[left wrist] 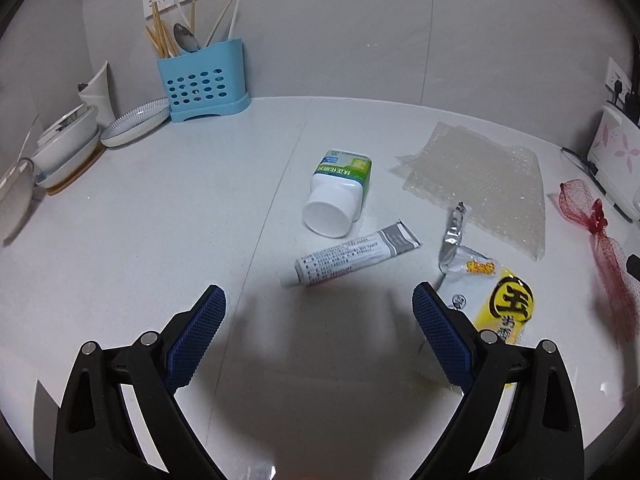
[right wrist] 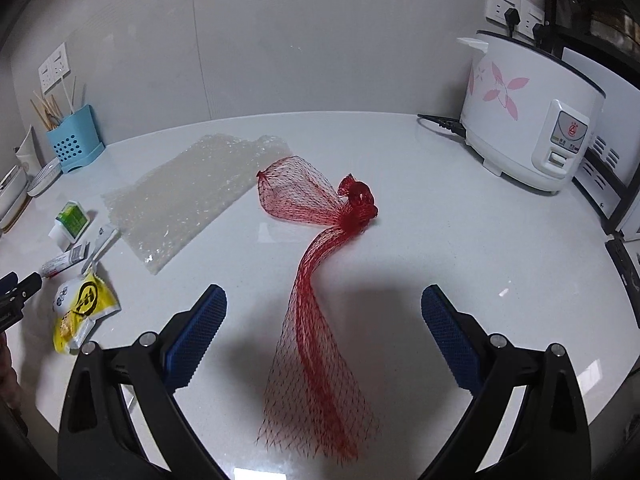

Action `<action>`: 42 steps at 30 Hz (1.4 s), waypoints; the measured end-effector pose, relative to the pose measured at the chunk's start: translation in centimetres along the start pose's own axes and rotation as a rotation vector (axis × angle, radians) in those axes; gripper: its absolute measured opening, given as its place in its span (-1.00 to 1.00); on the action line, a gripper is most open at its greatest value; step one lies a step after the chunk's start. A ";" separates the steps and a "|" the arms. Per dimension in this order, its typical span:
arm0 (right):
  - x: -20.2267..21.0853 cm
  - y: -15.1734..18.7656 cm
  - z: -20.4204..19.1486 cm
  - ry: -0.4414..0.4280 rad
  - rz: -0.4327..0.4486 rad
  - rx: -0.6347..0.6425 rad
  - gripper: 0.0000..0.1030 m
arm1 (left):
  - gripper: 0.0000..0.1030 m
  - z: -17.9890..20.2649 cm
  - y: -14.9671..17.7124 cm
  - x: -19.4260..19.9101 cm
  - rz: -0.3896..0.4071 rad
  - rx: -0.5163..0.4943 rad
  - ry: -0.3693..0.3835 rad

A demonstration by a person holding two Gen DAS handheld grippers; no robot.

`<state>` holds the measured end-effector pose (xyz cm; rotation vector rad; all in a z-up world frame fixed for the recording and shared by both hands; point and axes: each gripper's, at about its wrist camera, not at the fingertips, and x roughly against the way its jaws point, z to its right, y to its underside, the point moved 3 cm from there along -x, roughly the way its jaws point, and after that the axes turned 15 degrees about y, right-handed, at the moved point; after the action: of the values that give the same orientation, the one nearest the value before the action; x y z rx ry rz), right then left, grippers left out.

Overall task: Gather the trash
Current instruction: 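Grasp the grey toothpaste tube with the left tool while the right tool grasps the red mesh net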

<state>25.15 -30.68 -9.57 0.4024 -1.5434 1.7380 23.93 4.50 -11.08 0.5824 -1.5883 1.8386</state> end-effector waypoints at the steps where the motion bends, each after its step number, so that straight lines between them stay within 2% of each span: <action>1: -0.6 -0.4 -0.1 -0.002 -0.011 0.001 0.83 | 0.80 -0.2 -0.4 -0.5 -0.007 -0.001 0.001; 9: -4.4 -2.5 -0.8 -0.012 -0.082 0.016 0.76 | 0.76 -1.0 -1.6 -3.7 -0.065 -0.001 0.016; 13: -5.7 -3.2 -0.3 -0.007 -0.126 0.000 0.76 | 0.65 -1.1 -1.8 -4.3 -0.086 -0.011 0.015; 15: -6.3 -3.5 0.3 -0.044 -0.175 -0.032 0.76 | 0.61 -1.0 -1.8 -4.5 -0.096 -0.017 0.016; 17: -6.5 -3.8 0.8 -0.122 -0.239 -0.057 0.76 | 0.48 -0.8 -1.8 -4.6 -0.111 -0.027 0.019; 19: -6.2 -4.1 1.1 -0.164 -0.253 -0.063 0.76 | 0.41 -0.5 -1.8 -4.7 -0.120 -0.036 0.015; 22: -5.6 -5.0 1.1 -0.096 -0.214 -0.029 0.76 | 0.16 -0.2 -1.7 -4.6 -0.138 -0.026 0.016; 25: -6.0 -5.9 0.5 -0.065 -0.198 0.003 0.76 | -0.12 0.0 -1.5 -4.6 -0.154 -0.021 0.013; 26: -6.4 -6.3 0.2 -0.048 -0.193 0.009 0.73 | -0.26 0.1 -1.5 -4.6 -0.156 -0.021 0.016; 28: -7.4 -6.8 -0.1 -0.023 -0.194 0.009 0.64 | -0.43 0.3 -1.4 -4.4 -0.164 -0.018 0.024; 32: -9.6 -7.3 0.1 0.013 -0.207 -0.021 0.52 | -0.63 0.7 -1.2 -4.2 -0.178 -0.019 0.029; 37: -11.3 -6.8 -0.1 0.019 -0.217 -0.043 0.36 | -0.64 0.7 -1.0 -3.8 -0.189 -0.003 0.059; 41: -12.4 -6.6 -0.2 0.035 -0.223 -0.066 0.14 | -0.64 0.8 -0.8 -3.4 -0.181 -0.014 0.055; 42: -12.4 -6.7 -0.2 0.045 -0.221 -0.068 0.02 | -0.64 0.9 -0.8 -3.2 -0.179 -0.015 0.058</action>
<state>38.13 -34.75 -13.35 0.4778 -1.4628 1.5112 26.67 3.08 -12.60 0.6371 -1.4613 1.6945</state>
